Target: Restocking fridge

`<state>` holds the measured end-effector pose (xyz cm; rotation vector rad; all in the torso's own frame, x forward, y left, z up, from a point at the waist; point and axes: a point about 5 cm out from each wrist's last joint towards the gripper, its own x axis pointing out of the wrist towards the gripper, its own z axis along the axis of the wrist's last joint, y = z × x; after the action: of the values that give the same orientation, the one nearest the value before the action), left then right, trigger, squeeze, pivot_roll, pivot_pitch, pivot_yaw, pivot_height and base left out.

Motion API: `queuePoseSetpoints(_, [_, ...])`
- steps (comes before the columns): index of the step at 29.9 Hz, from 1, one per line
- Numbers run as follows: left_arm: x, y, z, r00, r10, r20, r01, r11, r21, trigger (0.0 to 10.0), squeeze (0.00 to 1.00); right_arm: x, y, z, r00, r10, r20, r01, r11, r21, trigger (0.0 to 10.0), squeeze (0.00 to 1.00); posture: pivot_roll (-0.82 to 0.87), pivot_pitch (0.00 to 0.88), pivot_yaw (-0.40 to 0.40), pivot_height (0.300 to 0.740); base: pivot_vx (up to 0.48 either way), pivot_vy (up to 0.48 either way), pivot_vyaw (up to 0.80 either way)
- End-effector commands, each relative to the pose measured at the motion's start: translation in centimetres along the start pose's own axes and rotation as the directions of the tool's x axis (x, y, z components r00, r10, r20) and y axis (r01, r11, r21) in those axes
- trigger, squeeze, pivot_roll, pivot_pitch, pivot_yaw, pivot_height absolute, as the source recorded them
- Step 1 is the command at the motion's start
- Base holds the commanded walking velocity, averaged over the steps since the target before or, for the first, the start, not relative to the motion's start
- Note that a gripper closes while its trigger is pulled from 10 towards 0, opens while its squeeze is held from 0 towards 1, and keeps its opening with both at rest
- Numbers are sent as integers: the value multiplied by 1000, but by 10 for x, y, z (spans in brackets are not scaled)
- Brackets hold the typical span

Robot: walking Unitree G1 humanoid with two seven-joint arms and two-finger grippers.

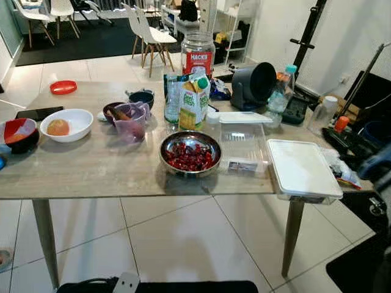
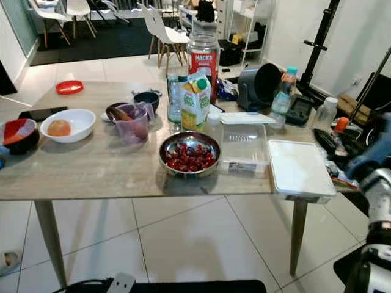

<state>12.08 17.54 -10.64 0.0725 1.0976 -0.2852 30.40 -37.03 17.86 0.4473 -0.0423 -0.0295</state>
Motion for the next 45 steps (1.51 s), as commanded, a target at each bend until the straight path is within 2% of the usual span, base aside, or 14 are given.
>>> queuePoseSetpoints(1, [-4,-5,-24,995,-25,-98,26,1000,8,10000,0,-14,-22,-10,991,-126,-35,128,989,80,10000,0,-50,0,-16,740,0,0,0])
queuePoseSetpoints(3, [-4,-4,-24,995,-25,-99,26,1000,10,10000,0,-30,-42,-19,972,-216,-95,226,968,111,10000,0,-51,0,-15,740,0,0,0])
queuePoseSetpoints(6, [-4,-4,-24,995,-24,-99,25,1000,11,10000,0,-38,-49,-21,965,-237,-115,250,961,121,10000,0,-57,0,-13,740,0,0,0])
queuePoseSetpoints(8, [-4,-3,-24,994,-25,-102,27,999,19,10000,0,-56,-63,-31,943,-267,-199,298,942,152,10000,0,-66,0,-6,740,0,0,0])
queuePoseSetpoints(14, [-4,-3,-23,994,-29,-103,32,999,27,10000,0,-75,-75,-47,910,-300,-286,360,914,185,10000,35,-73,0,-1,740,0,0,0])
queuePoseSetpoints(15, [-4,-2,-22,995,-30,-100,33,999,28,10000,0,-81,-78,-54,902,-307,-303,376,904,204,10000,1000,-73,0,-1,740,0,0,0])
queuePoseSetpoints(19, [-4,-2,-21,995,-32,-96,35,999,28,10000,0,-88,-77,-67,913,-260,-314,346,902,259,10000,1000,-75,0,1,740,0,0,0])
queuePoseSetpoints(22, [-4,-3,-20,995,-36,-95,39,999,26,10000,0,-94,-74,-87,938,-201,-284,308,859,409,10000,1000,-76,0,2,740,0,0,0])
queuePoseSetpoints(25, [-4,-3,-20,995,-37,-95,40,999,26,10000,0,-97,-73,-92,941,-193,-277,303,844,442,10000,1000,-78,0,1,740,0,0,0])
queuePoseSetpoints(28, [-4,-3,-20,995,-38,-96,41,999,23,10000,0,-101,-66,-107,962,-120,-245,238,807,541,10000,969,-73,0,-4,740,0,0,0])
queuePoseSetpoints(29, [-4,-3,-20,995,-38,-95,41,999,21,10000,0,-101,-61,-114,970,-79,-230,202,789,580,10000,75,-72,0,-5,740,0,0,0])
queuePoseSetpoints(31, [-4,-3,-21,995,-38,-94,40,999,18,10000,0,-102,-55,-123,973,-36,-226,172,768,617,10000,0,-72,0,-5,740,0,0,0])
queuePoseSetpoints(35, [-4,-2,-22,995,-36,-95,38,999,13,10000,0,-101,-39,-145,973,48,-227,124,721,681,10000,0,-69,0,-8,740,0,0,0])
queuePoseSetpoints(45, [-6,-1,-28,994,-33,-107,34,999,9,10000,0,-85,-16,-145,984,162,-75,-50,652,756,10000,0,-68,0,-7,740,0,0,0])
